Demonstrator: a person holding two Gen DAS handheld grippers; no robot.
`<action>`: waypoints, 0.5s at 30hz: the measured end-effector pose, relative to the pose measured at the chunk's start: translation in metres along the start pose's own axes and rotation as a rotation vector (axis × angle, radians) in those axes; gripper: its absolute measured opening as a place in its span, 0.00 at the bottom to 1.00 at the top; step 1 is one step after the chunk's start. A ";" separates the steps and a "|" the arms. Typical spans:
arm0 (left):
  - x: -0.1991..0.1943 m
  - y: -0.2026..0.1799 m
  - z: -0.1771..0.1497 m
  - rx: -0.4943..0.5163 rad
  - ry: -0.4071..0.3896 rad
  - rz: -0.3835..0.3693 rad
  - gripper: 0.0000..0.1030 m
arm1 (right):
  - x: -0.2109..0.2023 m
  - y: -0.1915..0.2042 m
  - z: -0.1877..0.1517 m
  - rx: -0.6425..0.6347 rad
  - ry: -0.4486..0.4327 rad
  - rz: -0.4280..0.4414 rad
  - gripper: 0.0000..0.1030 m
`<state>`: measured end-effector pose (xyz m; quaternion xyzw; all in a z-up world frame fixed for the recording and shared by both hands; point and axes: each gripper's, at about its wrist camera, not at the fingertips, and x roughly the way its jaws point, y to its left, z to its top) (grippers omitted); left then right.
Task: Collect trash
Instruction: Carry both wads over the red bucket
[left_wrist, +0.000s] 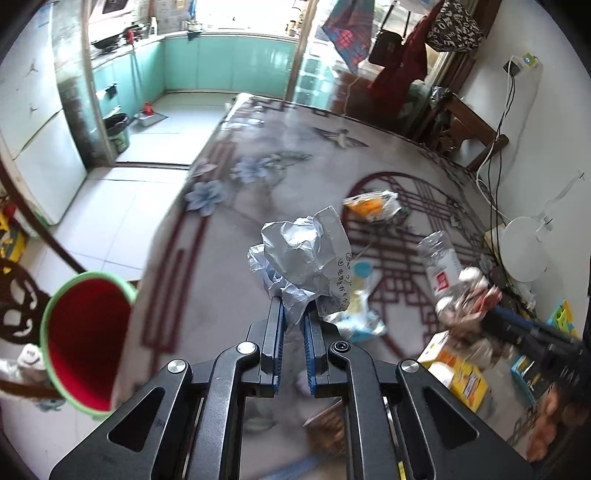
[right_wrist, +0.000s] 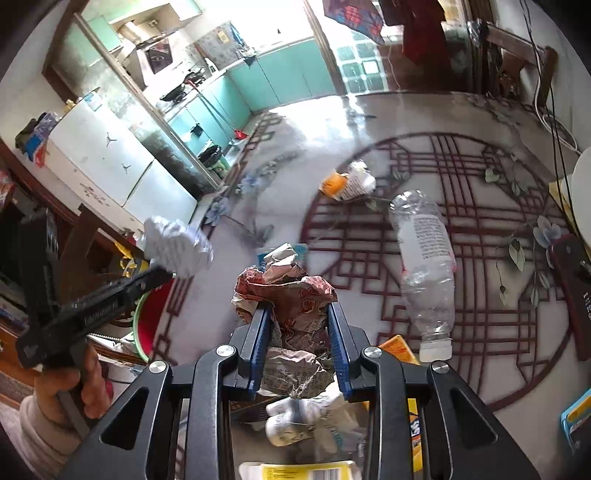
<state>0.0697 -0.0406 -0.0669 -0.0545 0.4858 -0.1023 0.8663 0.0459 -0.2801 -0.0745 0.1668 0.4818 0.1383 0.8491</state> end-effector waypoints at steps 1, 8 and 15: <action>-0.003 0.004 -0.003 -0.002 -0.002 0.004 0.09 | 0.000 0.004 0.000 -0.007 -0.001 0.001 0.28; -0.021 0.037 -0.022 -0.039 -0.007 0.020 0.09 | -0.004 0.038 -0.003 -0.044 -0.013 0.012 0.28; -0.033 0.077 -0.034 -0.081 -0.007 0.043 0.09 | -0.007 0.072 -0.007 -0.066 -0.026 0.008 0.28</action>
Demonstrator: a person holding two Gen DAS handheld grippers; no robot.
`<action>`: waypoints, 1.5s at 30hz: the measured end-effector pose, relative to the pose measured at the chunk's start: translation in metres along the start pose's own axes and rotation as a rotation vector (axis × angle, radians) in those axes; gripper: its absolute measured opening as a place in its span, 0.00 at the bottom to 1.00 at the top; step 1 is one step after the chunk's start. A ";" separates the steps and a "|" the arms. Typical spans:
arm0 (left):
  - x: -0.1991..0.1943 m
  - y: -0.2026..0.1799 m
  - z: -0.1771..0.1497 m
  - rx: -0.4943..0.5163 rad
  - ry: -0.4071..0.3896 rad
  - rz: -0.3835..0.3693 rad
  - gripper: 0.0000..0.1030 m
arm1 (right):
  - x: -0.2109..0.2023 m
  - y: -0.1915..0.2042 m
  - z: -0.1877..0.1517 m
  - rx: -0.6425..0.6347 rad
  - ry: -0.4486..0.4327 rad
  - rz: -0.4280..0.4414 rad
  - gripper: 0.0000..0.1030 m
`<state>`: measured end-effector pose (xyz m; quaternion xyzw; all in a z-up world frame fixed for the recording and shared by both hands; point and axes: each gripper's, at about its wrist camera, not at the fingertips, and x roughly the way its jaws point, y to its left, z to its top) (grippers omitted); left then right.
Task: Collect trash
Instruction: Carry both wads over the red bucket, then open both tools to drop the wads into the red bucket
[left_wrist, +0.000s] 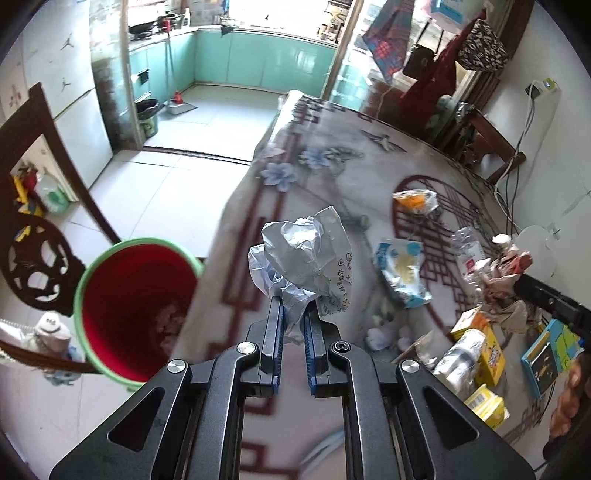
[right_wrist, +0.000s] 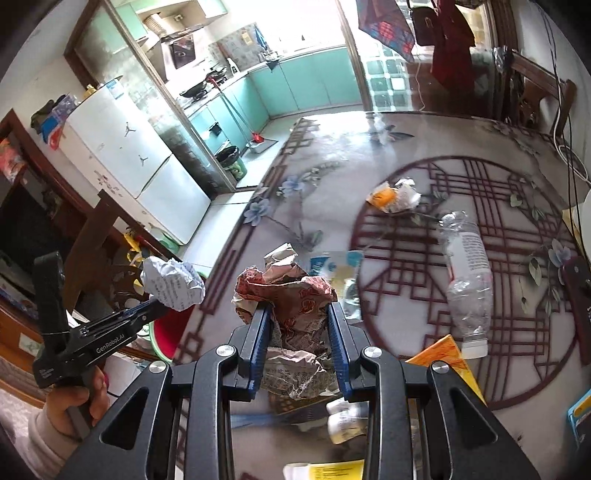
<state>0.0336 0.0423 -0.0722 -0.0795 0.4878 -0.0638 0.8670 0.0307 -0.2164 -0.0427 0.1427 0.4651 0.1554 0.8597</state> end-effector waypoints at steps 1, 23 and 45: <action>-0.001 0.005 -0.001 -0.003 -0.001 0.003 0.09 | 0.001 0.004 0.000 -0.001 0.000 0.000 0.28; -0.021 0.127 -0.021 -0.052 0.029 0.054 0.10 | 0.053 0.143 -0.021 -0.064 0.048 0.085 0.28; -0.012 0.198 -0.013 -0.108 0.050 0.081 0.10 | 0.146 0.231 -0.023 -0.124 0.158 0.116 0.30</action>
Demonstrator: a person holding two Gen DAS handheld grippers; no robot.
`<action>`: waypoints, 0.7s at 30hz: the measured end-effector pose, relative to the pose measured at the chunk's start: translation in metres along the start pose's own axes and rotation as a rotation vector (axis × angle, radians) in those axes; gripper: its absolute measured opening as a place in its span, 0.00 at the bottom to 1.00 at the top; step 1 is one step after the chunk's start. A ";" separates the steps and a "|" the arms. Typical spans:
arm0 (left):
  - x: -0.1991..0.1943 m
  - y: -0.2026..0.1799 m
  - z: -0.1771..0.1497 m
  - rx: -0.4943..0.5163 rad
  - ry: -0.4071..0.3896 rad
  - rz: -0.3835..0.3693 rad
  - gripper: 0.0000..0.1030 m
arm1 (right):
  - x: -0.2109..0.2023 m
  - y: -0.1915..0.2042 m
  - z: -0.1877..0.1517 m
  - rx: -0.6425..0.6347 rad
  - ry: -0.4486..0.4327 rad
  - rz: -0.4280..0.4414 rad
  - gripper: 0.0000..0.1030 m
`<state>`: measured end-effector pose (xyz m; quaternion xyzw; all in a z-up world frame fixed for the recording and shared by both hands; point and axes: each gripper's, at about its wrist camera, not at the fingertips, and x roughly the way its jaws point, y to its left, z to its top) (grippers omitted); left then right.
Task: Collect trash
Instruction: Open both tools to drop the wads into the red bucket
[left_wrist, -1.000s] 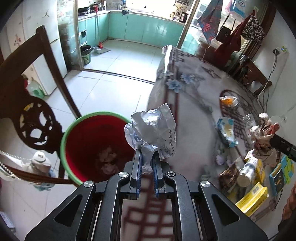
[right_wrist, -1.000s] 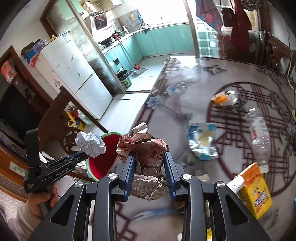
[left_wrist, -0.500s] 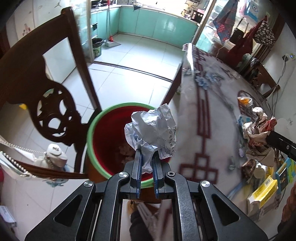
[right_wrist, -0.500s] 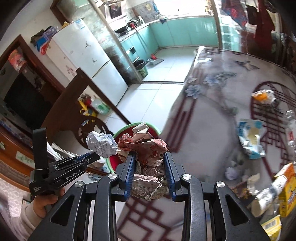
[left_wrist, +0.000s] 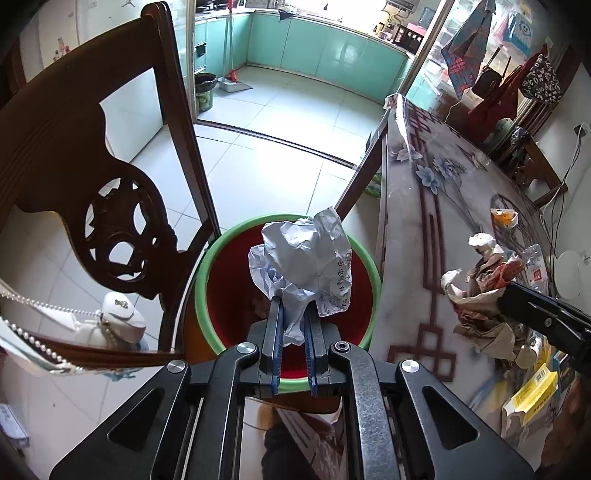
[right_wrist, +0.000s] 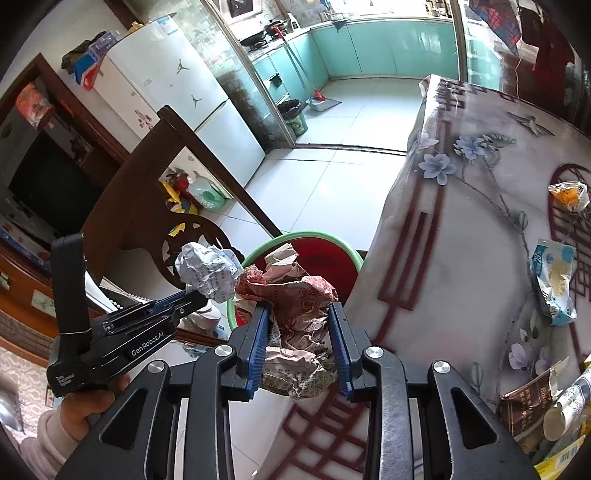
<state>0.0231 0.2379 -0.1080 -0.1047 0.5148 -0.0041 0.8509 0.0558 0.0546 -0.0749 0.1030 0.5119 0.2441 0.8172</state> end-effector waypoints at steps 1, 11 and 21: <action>0.001 0.001 0.001 0.000 0.001 -0.001 0.10 | 0.002 0.001 0.002 0.000 0.000 -0.003 0.30; 0.000 0.007 0.008 -0.016 -0.023 0.024 0.46 | 0.003 0.004 0.012 0.015 -0.055 0.012 0.48; -0.004 -0.006 0.013 0.013 -0.053 0.002 0.59 | -0.016 -0.021 0.005 0.047 -0.080 -0.041 0.51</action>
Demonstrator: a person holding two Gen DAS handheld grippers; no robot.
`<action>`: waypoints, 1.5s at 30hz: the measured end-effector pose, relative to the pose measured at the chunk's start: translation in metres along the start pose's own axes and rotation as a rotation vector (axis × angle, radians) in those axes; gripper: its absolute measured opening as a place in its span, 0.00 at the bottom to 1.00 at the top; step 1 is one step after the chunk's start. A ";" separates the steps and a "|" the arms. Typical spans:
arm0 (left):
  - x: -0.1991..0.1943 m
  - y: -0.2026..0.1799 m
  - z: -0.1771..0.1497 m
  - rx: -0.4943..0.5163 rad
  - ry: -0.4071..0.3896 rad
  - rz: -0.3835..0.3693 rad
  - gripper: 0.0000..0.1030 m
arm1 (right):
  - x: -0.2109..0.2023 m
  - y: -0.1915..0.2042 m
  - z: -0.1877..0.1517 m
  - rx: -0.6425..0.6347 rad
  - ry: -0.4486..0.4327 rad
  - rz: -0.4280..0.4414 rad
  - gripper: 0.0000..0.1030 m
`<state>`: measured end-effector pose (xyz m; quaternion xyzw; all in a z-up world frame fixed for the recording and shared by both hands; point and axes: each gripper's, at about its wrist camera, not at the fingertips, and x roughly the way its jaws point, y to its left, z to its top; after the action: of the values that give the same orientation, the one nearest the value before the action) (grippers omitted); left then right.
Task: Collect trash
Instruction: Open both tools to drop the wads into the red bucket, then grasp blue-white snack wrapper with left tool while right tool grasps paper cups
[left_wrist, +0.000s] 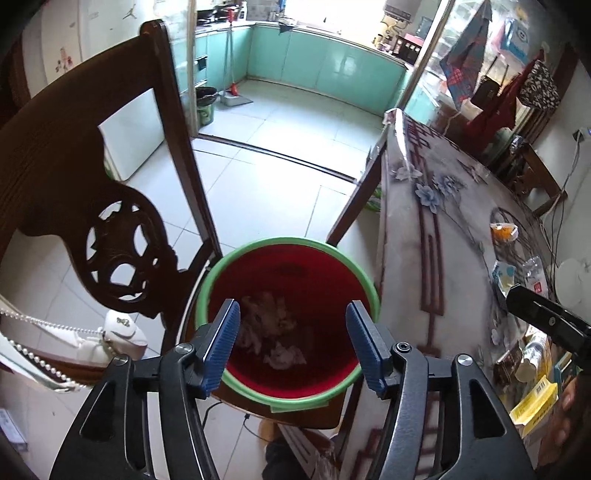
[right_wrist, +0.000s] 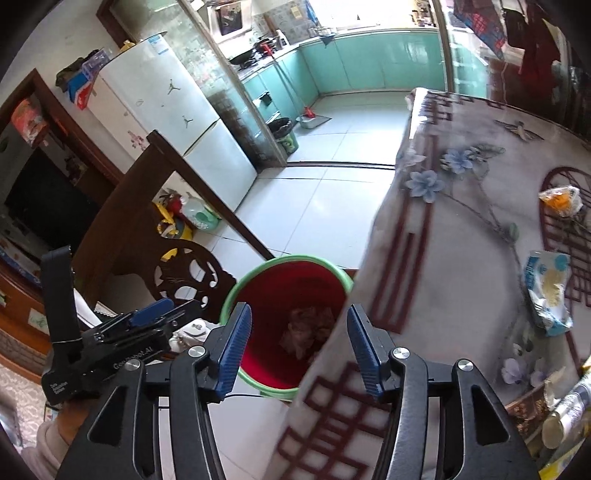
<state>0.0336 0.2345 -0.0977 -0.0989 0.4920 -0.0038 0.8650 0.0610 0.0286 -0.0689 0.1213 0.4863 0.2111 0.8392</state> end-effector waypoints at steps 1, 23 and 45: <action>0.000 -0.003 0.000 0.006 0.002 -0.007 0.60 | -0.004 -0.006 -0.001 0.005 -0.002 -0.014 0.51; 0.052 -0.199 -0.009 0.198 0.133 -0.223 0.64 | -0.089 -0.246 -0.088 0.497 0.077 -0.362 0.52; 0.150 -0.356 -0.008 0.230 0.255 -0.127 0.63 | -0.126 -0.290 -0.063 0.351 -0.013 -0.121 0.20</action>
<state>0.1363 -0.1317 -0.1671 -0.0289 0.5866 -0.1270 0.7993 0.0198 -0.2866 -0.1223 0.2380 0.5165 0.0714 0.8195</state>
